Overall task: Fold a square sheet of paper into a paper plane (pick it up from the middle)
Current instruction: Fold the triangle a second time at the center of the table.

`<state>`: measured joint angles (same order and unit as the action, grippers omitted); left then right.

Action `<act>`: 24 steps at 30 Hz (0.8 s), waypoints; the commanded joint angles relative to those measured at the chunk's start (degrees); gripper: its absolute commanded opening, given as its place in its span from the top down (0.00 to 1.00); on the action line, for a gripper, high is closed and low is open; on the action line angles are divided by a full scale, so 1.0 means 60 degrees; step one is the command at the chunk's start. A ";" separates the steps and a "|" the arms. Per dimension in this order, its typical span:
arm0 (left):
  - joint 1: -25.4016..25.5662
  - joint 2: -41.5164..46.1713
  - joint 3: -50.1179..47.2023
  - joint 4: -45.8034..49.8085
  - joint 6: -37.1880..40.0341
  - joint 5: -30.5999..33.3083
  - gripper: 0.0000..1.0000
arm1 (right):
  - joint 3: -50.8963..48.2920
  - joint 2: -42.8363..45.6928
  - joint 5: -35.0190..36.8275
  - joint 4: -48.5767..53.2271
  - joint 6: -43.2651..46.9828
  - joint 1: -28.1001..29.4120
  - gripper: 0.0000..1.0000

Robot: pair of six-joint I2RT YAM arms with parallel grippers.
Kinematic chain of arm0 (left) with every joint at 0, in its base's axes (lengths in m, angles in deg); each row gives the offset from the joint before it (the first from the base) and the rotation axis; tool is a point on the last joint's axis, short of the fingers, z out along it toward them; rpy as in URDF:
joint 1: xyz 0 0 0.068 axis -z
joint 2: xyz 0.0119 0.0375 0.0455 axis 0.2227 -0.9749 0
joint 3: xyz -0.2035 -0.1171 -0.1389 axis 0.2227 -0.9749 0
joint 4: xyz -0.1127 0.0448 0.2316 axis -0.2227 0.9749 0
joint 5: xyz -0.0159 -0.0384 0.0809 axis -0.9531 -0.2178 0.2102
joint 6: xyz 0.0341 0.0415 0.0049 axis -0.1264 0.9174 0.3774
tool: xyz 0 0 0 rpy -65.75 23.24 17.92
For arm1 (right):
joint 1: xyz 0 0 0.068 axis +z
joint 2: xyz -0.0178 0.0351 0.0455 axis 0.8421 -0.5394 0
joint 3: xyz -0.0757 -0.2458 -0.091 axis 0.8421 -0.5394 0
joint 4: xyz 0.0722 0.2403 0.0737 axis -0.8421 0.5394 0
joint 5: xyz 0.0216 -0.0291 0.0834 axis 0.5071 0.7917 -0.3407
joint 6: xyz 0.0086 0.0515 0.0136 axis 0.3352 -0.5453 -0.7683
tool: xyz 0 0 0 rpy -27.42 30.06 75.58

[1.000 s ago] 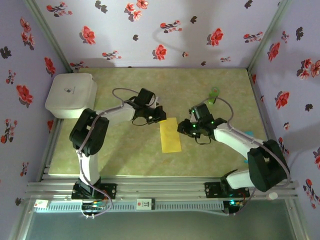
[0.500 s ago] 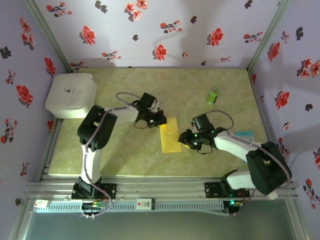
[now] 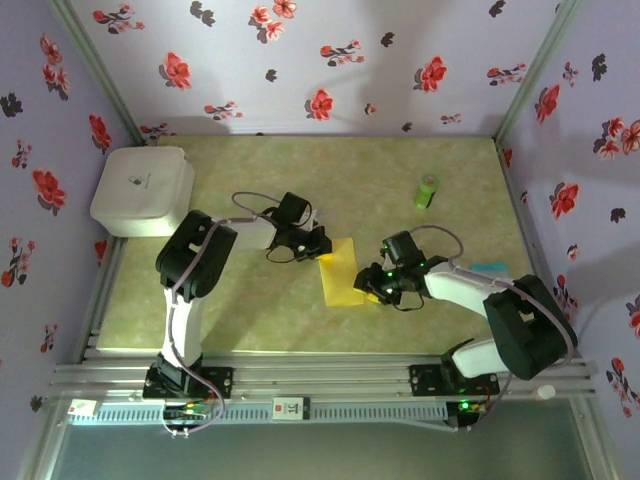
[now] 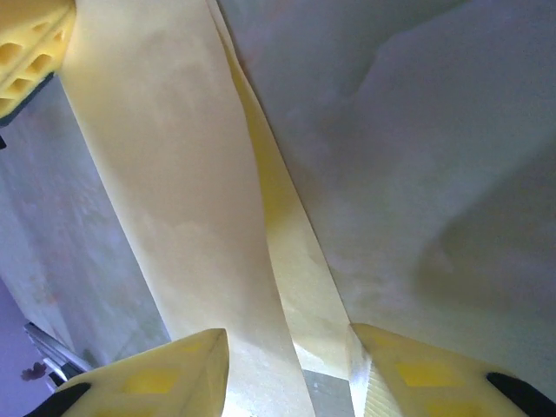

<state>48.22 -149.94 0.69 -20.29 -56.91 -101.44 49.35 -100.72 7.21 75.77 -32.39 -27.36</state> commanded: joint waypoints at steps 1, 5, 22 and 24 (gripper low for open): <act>-0.0033 -0.0154 -0.0102 0.0331 0.0222 0.0080 0.99 | -0.0083 -0.0145 -0.0404 -0.0466 -0.0235 0.0063 0.60; -0.0033 -0.0162 -0.0037 0.0336 0.0360 0.0052 0.99 | 0.0005 -0.0270 -0.0672 -0.1017 -0.0368 0.0054 0.60; -0.0121 -0.0585 0.0980 0.0483 0.0987 -0.0020 0.99 | -0.0006 -0.1024 -0.1384 -0.2754 -0.0572 -0.0498 0.60; -0.0135 -0.0668 0.1093 0.0510 0.1023 -0.0023 0.99 | -0.0039 -0.1082 -0.1387 -0.2950 -0.0635 -0.0526 0.60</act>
<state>47.96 -152.54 5.24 -18.83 -52.91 -101.49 49.37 -106.35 0.26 61.59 -34.79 -29.92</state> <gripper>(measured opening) 0.046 0.399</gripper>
